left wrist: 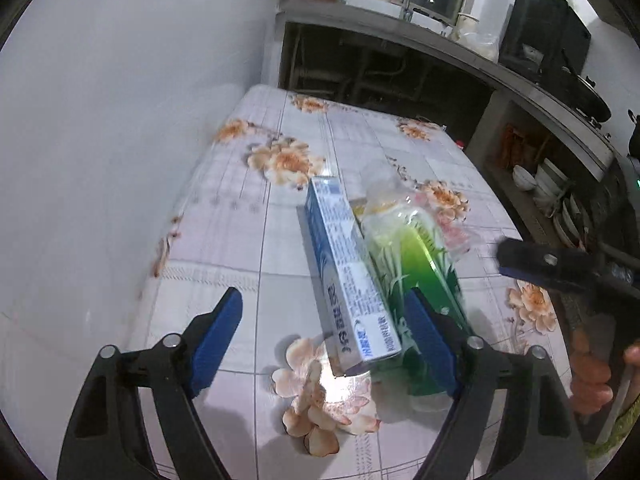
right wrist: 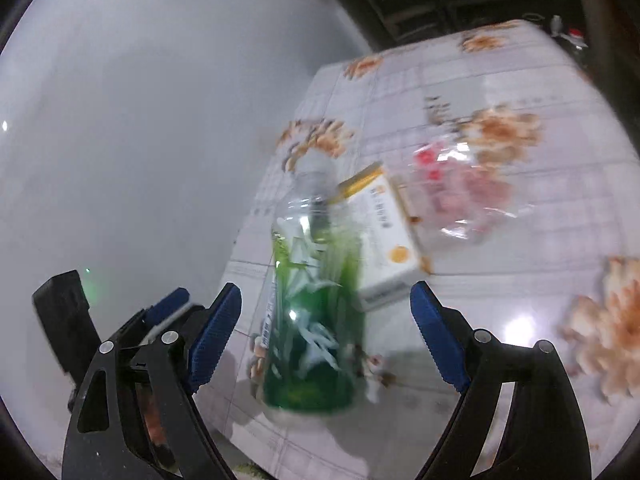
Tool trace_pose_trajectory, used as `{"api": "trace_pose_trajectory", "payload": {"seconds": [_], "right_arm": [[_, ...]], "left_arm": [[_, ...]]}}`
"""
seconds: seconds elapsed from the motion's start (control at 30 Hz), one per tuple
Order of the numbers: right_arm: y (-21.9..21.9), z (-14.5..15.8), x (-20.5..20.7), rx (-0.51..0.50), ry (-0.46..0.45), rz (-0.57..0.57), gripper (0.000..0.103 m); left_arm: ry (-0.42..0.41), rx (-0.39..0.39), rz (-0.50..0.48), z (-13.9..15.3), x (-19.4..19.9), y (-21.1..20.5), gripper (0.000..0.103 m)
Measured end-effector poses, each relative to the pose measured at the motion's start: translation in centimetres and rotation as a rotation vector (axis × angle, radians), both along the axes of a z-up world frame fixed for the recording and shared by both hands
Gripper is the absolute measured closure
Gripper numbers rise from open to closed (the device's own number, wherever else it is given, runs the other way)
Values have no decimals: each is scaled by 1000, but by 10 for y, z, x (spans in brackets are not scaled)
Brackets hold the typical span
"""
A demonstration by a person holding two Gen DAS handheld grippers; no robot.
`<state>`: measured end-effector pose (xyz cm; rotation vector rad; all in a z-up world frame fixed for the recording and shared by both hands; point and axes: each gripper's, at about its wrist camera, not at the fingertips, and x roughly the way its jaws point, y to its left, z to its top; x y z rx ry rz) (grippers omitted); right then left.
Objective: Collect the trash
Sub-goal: 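Return to the table and grasp the green bottle with the right gripper, then grasp the white-blue toothpaste box with the left gripper while the right gripper holds the bottle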
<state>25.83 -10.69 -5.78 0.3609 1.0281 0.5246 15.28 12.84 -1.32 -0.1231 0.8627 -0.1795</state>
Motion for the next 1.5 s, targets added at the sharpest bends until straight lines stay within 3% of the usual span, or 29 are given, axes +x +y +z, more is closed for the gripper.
{"api": "trace_pose_trajectory", "payload": {"seconds": [0.2,0.4,0.87,1.17,1.27,1.33,1.4,1.5], "right_arm": [[41,-14,20,-136,34,43,24],[47,-28,21,-126,103,45,47],[0,-2,-16,-54,20,-23,50],[-67,32,-82,-69,-101,-158,49],[-99,36,-104,-124,-115,-251,49],[-113,29,-114,-144,-101,-292,49],[-129,20,-119,-141,-68,-333,49],[-140,2,-119,-152,-22,-372,49]], "left_arm": [[8,-49,-26,-7,11,-6,30],[11,-78,-46,-8,20,-5,31],[83,-137,-84,-23,57,-30,31],[135,-49,-76,-47,83,-51,31],[153,-21,-52,-54,85,-48,44],[176,-46,-41,-58,86,-42,57],[182,-71,-35,-59,83,-37,63],[181,-54,-24,-58,75,-31,64]]}}
